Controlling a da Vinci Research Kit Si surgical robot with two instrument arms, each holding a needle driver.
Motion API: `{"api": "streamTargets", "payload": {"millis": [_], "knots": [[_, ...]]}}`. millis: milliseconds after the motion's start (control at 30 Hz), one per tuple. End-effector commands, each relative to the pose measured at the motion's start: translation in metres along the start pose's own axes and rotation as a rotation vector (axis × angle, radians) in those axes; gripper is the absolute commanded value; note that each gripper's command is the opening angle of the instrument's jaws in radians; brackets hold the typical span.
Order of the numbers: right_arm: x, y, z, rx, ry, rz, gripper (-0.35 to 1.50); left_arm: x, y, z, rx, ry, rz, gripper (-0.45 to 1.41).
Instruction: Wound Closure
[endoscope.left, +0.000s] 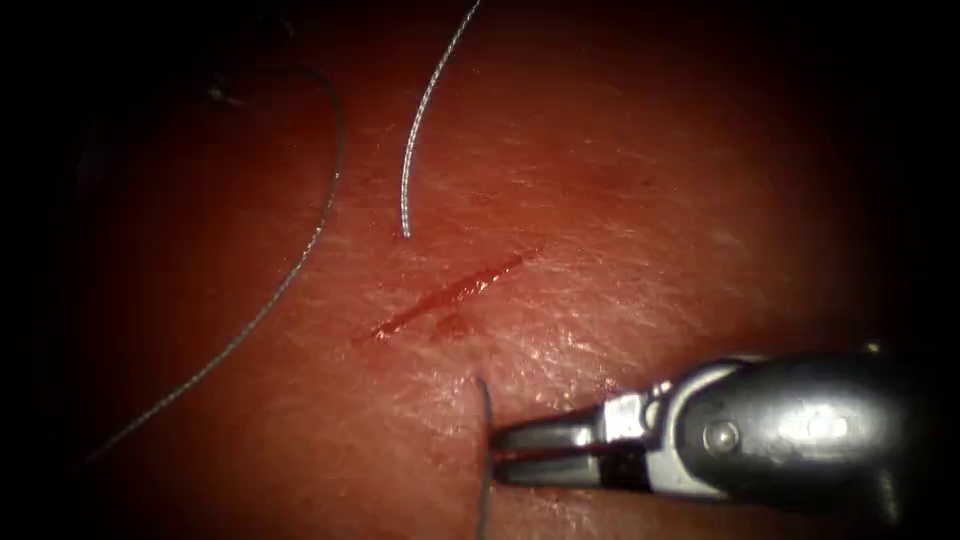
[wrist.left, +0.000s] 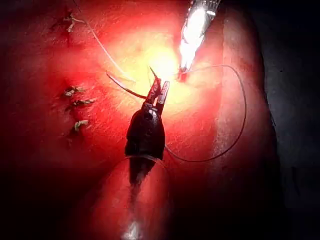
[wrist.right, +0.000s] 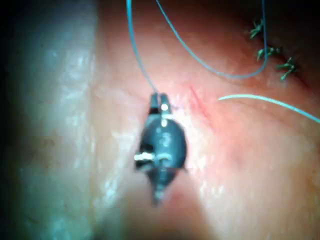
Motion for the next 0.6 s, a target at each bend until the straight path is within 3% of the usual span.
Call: {"api": "streamTargets", "payload": {"millis": [33, 167, 333, 367, 400, 433, 467, 600], "knots": [[0.0001, -0.0015, 0.0001, 0.028, -0.003, -0.003, -0.35, -0.0008, 0.0003, 0.0006, -0.002, 0.002, -0.003, -0.45], [0.0009, -0.0029, -0.0003, 0.044, -0.002, -0.016, -0.35, -0.0008, 0.0003, 0.0005, -0.002, 0.002, -0.003, -0.45], [-0.0001, -0.0009, 0.0005, 0.033, 0.018, 0.034, -0.35, -0.0008, 0.0003, 0.0005, -0.003, 0.002, -0.003, -0.45], [-0.0005, -0.0003, 0.0007, 0.030, 0.029, 0.034, -0.11, -0.0008, 0.0003, 0.0005, -0.003, 0.002, -0.003, -0.45], [-0.0010, 0.0004, 0.0010, -0.034, 0.037, 0.034, 0.91, -0.0008, 0.0003, 0.0005, -0.003, 0.002, -0.003, -0.45], [-0.0013, 0.0008, 0.0012, -0.096, 0.028, 0.037, 1.18, -0.0008, 0.0003, 0.0005, -0.003, 0.002, -0.003, -0.45], [-0.0017, 0.0013, 0.0016, -0.114, 0.023, 0.040, 1.28, -0.0008, 0.0003, 0.0005, -0.003, 0.002, -0.003, -0.45], [-0.0019, 0.0023, 0.0031, -0.135, 0.019, 0.045, 1.31, -0.0008, 0.0003, 0.0005, -0.003, 0.002, -0.003, -0.45]]}}
